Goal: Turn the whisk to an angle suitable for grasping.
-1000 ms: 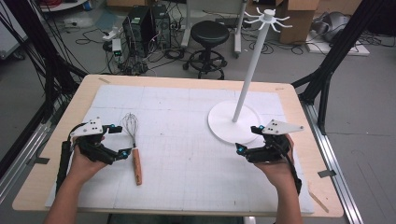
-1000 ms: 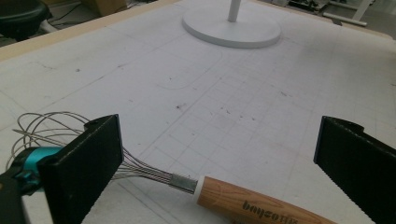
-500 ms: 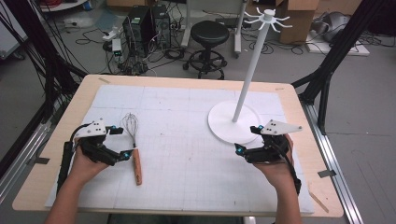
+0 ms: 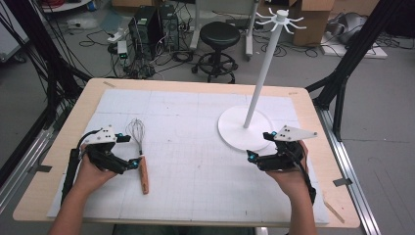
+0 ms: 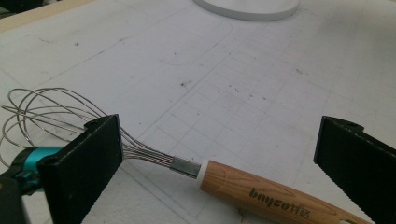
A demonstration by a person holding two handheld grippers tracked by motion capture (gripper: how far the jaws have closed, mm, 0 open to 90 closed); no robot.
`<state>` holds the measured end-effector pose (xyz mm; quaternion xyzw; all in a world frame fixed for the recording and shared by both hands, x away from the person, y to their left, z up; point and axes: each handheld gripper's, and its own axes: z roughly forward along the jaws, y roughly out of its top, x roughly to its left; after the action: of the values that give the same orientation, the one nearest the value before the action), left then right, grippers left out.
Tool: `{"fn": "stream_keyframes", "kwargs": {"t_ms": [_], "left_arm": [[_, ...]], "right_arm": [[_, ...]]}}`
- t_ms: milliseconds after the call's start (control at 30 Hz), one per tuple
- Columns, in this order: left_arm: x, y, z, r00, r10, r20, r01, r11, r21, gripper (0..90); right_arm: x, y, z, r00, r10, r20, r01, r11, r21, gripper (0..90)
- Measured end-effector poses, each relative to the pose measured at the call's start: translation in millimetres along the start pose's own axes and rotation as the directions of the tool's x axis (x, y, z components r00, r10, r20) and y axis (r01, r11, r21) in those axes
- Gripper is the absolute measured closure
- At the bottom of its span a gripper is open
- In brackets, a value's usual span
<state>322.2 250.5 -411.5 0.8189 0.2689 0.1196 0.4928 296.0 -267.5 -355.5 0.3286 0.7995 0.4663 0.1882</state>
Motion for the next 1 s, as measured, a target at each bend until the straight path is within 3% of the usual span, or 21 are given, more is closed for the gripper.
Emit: {"fn": "stream_keyframes", "kwargs": {"t_ms": [400, 467, 500, 633, 800, 833, 867, 900, 967, 1000], "left_arm": [[1.2, -0.5, -0.6, 1.0000, -0.001, 0.006, 0.001, 0.9999, 0.012, 4.0], [1.8, -0.7, -2.0, 0.9987, 0.018, 0.048, -0.018, 0.9997, 0.014, 17.7], [1.8, -0.7, -2.0, 0.9987, 0.018, 0.048, -0.018, 0.9997, 0.014, 24.9], [2.1, -0.8, -2.6, 0.9979, 0.025, 0.060, -0.027, 0.9992, 0.028, 33.9], [2.6, -1.9, -3.8, 0.9923, 0.040, 0.118, -0.047, 0.9969, 0.063, 57.2], [2.6, -2.3, -3.5, 0.9885, 0.041, 0.146, -0.052, 0.9959, 0.074, 57.2], [1.3, -2.8, -2.5, 0.9832, 0.051, 0.176, -0.068, 0.9931, 0.096, 68.1], [1.3, -2.8, -2.5, 0.9832, 0.051, 0.176, -0.068, 0.9931, 0.096, 70.4], [0.0, -3.6, -0.9, 0.9771, 0.055, 0.206, -0.080, 0.9896, 0.119, 73.7], [-1.2, -4.2, 0.5, 0.9739, 0.050, 0.222, -0.082, 0.9874, 0.135, 80.6]], "right_arm": [[0.9, -0.3, 2.3, 1.0000, -0.001, 0.000, 0.001, 0.9999, 0.011, 11.7], [1.4, -0.2, 3.0, 1.0000, -0.003, 0.001, 0.003, 0.9999, 0.015, 11.7], [1.4, -0.2, 3.0, 1.0000, -0.003, 0.001, 0.003, 0.9999, 0.015, 11.7], [1.0, 0.0, 2.2, 1.0000, -0.004, 0.000, 0.004, 0.9999, 0.012, 11.8], [0.6, -0.5, 2.3, 1.0000, -0.004, 0.001, 0.004, 0.9999, 0.013, 11.7], [0.6, -0.6, 2.5, 1.0000, -0.005, 0.000, 0.005, 0.9999, 0.014, 11.8], [0.4, -0.6, 2.7, 1.0000, -0.003, 0.001, 0.003, 0.9999, 0.013, 11.7], [0.4, -0.6, 2.7, 1.0000, -0.003, 0.001, 0.003, 0.9999, 0.013, 11.7], [0.0, -0.6, 2.3, 1.0000, -0.005, 0.000, 0.005, 0.9999, 0.011, 11.7], [-0.4, -0.6, 2.1, 1.0000, 0.000, -0.001, 0.000, 1.0000, 0.009, 11.7]]}}
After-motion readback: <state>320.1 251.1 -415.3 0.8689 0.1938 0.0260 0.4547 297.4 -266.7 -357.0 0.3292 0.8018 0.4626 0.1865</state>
